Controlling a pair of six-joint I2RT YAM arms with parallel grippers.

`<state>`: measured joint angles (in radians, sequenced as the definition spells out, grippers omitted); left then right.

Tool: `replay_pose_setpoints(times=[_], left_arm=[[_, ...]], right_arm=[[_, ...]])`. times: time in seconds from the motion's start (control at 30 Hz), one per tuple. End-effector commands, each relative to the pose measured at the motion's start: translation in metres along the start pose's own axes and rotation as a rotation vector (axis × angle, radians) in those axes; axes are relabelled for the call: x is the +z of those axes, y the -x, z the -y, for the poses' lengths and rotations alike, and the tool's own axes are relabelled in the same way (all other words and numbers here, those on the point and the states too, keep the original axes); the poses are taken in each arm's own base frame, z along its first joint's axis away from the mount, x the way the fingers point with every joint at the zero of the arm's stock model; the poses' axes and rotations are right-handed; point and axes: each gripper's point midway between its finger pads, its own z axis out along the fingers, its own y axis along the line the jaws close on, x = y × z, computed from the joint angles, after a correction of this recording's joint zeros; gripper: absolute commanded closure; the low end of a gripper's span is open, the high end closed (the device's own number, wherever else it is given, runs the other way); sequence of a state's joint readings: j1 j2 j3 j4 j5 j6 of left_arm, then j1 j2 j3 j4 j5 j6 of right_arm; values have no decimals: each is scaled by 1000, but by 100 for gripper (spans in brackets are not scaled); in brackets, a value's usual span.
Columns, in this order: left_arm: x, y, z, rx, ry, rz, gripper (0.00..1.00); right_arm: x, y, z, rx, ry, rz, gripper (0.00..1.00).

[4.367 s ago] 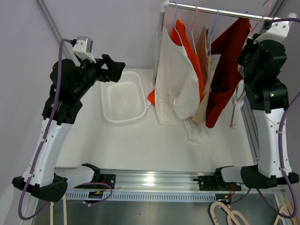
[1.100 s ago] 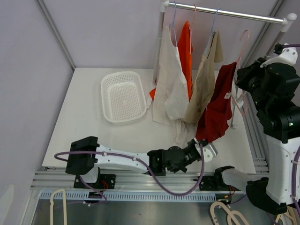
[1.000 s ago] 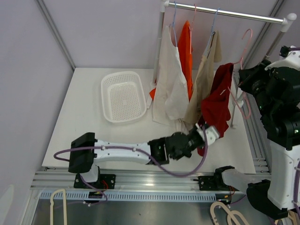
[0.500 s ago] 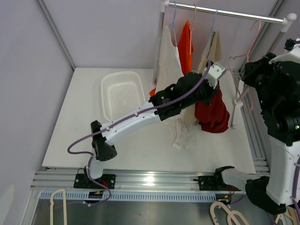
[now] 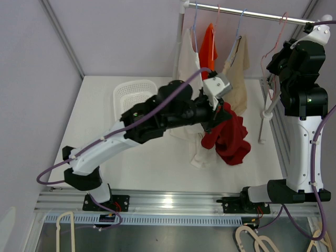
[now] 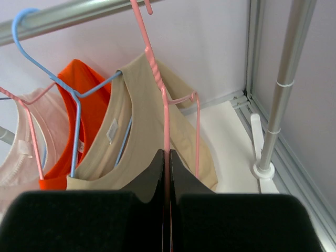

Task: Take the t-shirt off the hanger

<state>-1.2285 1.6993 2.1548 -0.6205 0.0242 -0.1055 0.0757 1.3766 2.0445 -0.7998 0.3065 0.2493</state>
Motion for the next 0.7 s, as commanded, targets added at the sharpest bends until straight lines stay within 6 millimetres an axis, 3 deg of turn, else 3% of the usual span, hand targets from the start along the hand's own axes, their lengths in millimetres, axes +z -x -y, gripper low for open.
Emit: replay_pose_setpoints(times=[0.0, 0.03, 0.13, 0.23, 0.33, 0.4, 0.43, 0.47, 0.67], left_arm=[[-63, 66, 15, 0, -45, 153, 99], [-79, 88, 16, 7, -42, 204, 99], [-100, 105, 12, 29, -9, 242, 99], [-137, 135, 2, 43, 35, 357, 99], [-179, 166, -26, 38, 137, 483, 99], [-204, 180, -58, 25, 240, 543, 99], [-210, 182, -65, -5, 249, 555, 99], [-225, 189, -86, -7, 309, 582, 99], [-269, 201, -128, 38, 472, 667, 99]], right_arm=[[-10, 45, -12, 17, 64, 142, 100], [-10, 47, -13, 19, 66, 149, 100], [-12, 53, -10, 18, 57, 174, 100], [-2, 54, -3, 8, 27, 185, 100], [17, 48, 2, 7, 19, 168, 100], [24, 45, -4, 13, 47, 162, 100], [30, 40, -5, 12, 47, 151, 100], [34, 44, 6, 12, 20, 162, 100], [48, 50, 12, 15, 11, 189, 100]])
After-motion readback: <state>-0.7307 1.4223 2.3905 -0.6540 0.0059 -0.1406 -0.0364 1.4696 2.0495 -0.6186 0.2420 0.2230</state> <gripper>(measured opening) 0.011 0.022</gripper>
